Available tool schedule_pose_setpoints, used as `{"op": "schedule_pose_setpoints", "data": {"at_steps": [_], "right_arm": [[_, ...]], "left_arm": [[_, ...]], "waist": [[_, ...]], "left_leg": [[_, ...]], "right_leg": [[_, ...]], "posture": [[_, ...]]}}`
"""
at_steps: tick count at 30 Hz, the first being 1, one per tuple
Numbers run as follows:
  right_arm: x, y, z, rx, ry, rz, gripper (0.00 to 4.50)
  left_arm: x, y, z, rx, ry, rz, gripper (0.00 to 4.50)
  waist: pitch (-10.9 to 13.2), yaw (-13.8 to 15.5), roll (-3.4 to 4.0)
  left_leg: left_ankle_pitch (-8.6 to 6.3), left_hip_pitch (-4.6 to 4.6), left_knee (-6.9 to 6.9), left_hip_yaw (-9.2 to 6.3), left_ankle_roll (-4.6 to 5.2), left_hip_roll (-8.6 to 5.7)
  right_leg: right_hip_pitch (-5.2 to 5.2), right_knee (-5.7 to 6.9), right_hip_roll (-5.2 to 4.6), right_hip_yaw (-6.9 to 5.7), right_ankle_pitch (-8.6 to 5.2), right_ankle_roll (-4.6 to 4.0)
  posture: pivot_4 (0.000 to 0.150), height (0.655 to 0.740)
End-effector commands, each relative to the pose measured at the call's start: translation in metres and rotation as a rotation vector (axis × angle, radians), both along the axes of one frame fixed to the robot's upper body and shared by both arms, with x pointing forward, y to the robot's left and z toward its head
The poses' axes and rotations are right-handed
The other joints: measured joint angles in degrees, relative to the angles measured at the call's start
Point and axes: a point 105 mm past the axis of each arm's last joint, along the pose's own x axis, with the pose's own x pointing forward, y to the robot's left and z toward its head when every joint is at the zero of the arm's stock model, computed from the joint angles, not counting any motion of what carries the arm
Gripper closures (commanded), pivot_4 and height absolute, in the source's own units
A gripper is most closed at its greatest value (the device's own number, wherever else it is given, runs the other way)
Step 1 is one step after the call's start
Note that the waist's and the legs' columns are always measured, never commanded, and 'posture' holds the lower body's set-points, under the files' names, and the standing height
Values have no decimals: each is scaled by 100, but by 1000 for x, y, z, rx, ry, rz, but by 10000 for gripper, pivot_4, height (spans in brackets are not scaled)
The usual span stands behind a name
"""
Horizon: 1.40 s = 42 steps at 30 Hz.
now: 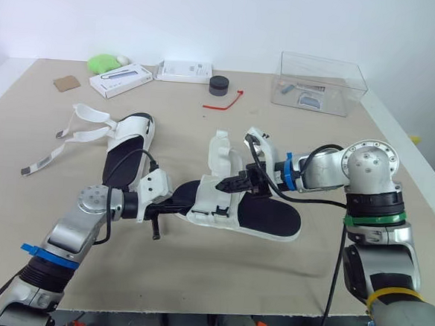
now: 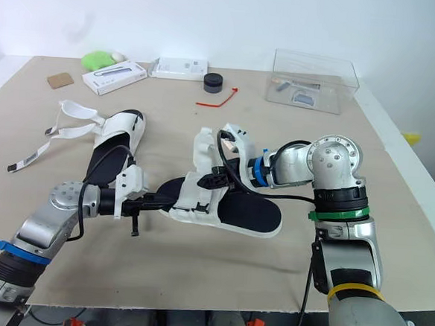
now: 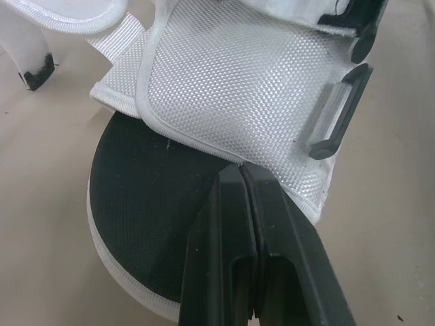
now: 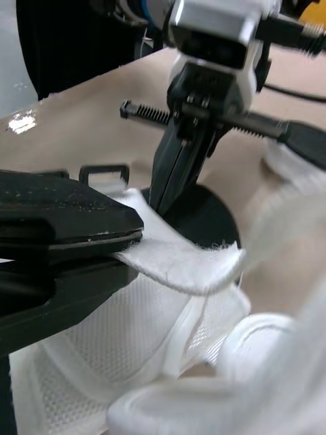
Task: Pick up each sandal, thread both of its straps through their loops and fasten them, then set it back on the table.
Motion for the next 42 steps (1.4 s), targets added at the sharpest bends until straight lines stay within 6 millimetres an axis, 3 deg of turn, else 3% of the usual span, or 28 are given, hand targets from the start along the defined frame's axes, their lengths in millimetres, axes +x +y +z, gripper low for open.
{"op": "schedule_pose_setpoints", "data": {"at_steps": [1, 10, 22, 34, 42], "right_arm": [[-9, 3, 9, 26, -31, 40, 44562], [-13, 4, 0, 7, -44, 23, 44562], [-14, 14, 26, 82, -95, 38, 44562], [-26, 4, 9, 6, -50, 29, 44562], [-24, 7, 6, 27, -8, -53, 44562]], "left_arm": [[1, -1, -7, 24, 15, 2, 45000], [3, 0, -8, 33, 11, 10, 45000], [1, 0, -11, 47, 17, -1, 45000], [0, 0, -13, 52, 17, 1, 45000], [0, 0, -14, 52, 20, 7, 45000]], "waist": [[0, 0, 0], [-2, -10, -1], [-4, -10, 0], [-7, -6, -2], [-9, -9, -2]], "left_leg": [[0, 0, 0, 0, 0, 0], [0, -1, 0, 0, 0, 2], [3, 0, 0, -1, 6, 4], [4, -2, 0, -1, 6, 4], [4, -1, 0, 0, 6, 4]], "right_leg": [[0, 0, 0, 0, 0, 1], [0, -1, 4, 3, 0, 1], [1, 0, 11, 8, 1, 3], [2, -3, 11, 11, 1, 4], [2, -4, 15, 16, 0, 6]], "posture": [[1500, 7400], [1500, 7400], [1500, 7400], [1500, 7400], [1500, 7400]]}}
